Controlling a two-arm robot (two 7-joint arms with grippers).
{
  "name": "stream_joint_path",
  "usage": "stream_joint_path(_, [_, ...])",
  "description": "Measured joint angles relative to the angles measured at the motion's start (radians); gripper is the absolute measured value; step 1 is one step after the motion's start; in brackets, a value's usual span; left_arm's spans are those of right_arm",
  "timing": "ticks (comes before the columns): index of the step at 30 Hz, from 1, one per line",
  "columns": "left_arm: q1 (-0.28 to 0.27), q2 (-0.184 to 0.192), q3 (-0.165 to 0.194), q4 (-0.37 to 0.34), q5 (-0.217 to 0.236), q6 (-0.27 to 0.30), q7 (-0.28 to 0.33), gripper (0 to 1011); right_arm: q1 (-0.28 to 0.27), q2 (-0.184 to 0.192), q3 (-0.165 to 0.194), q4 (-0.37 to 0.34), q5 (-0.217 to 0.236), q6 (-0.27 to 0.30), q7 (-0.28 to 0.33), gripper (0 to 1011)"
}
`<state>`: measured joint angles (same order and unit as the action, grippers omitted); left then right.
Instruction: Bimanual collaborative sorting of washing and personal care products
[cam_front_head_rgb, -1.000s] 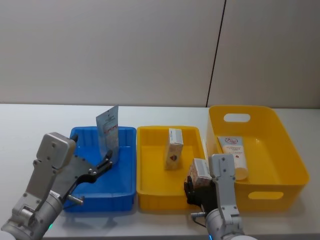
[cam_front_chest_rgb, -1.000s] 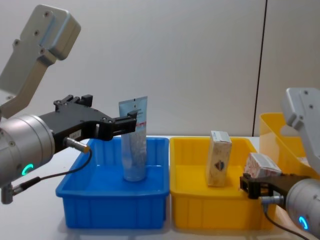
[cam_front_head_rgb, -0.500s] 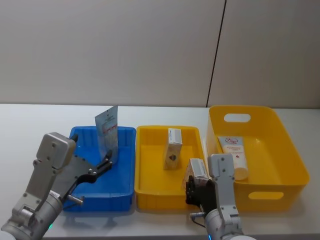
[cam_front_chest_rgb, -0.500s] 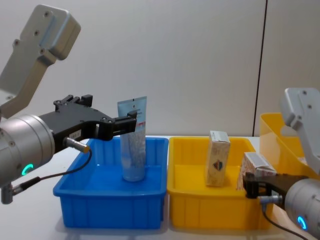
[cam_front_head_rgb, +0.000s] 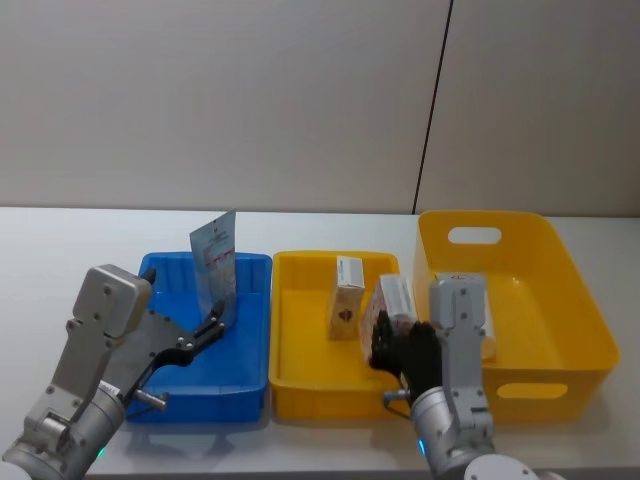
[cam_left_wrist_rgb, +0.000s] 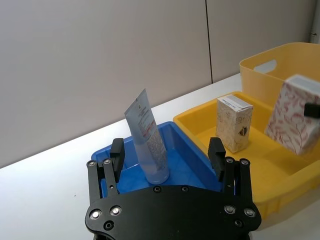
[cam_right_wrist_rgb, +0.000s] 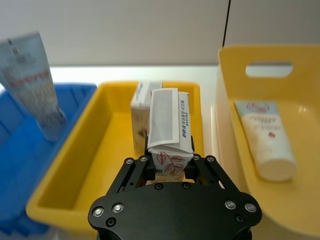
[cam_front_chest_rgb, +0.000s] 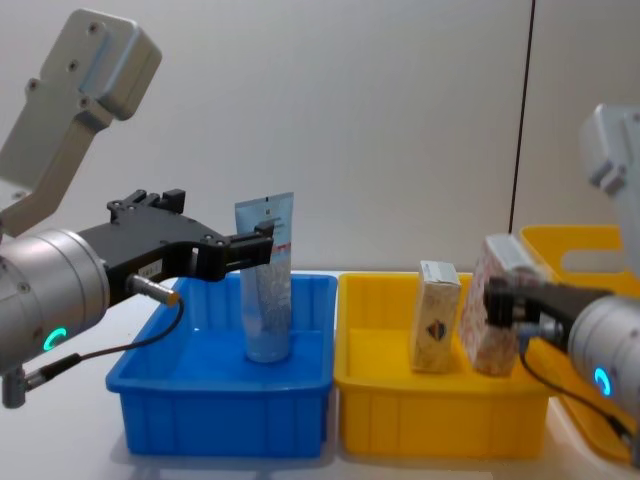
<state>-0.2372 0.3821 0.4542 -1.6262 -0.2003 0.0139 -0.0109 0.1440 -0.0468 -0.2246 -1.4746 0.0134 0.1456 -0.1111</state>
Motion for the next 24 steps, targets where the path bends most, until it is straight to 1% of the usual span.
stream_joint_path(6, [0.0,0.0,0.0,0.0,0.0,0.0,0.0,1001,0.019,-0.012,0.019,-0.028,0.017,-0.054,0.01,278])
stream_joint_path(9, [0.0,0.0,0.0,0.0,0.0,0.0,0.0,1001,0.034,-0.02,0.033,-0.04,0.026,-0.077,0.01,278])
stream_joint_path(10, [0.0,0.0,0.0,0.0,0.0,0.0,0.0,1001,0.034,-0.02,0.033,-0.04,0.026,-0.077,0.01,278])
stream_joint_path(14, [0.0,0.0,0.0,0.0,0.0,0.0,0.0,1001,0.063,-0.033,0.06,-0.053,0.036,-0.106,0.0,278])
stream_joint_path(17, [0.0,0.0,0.0,0.0,0.0,0.0,0.0,1001,0.078,-0.039,0.076,-0.057,0.039,-0.115,-0.01,278])
stream_joint_path(20, [0.0,0.0,0.0,0.0,0.0,0.0,0.0,1001,0.101,-0.047,0.101,-0.062,0.042,-0.124,-0.03,278])
stream_joint_path(24, [0.0,0.0,0.0,0.0,0.0,0.0,0.0,1001,0.122,-0.053,0.13,-0.068,0.042,-0.122,-0.055,278])
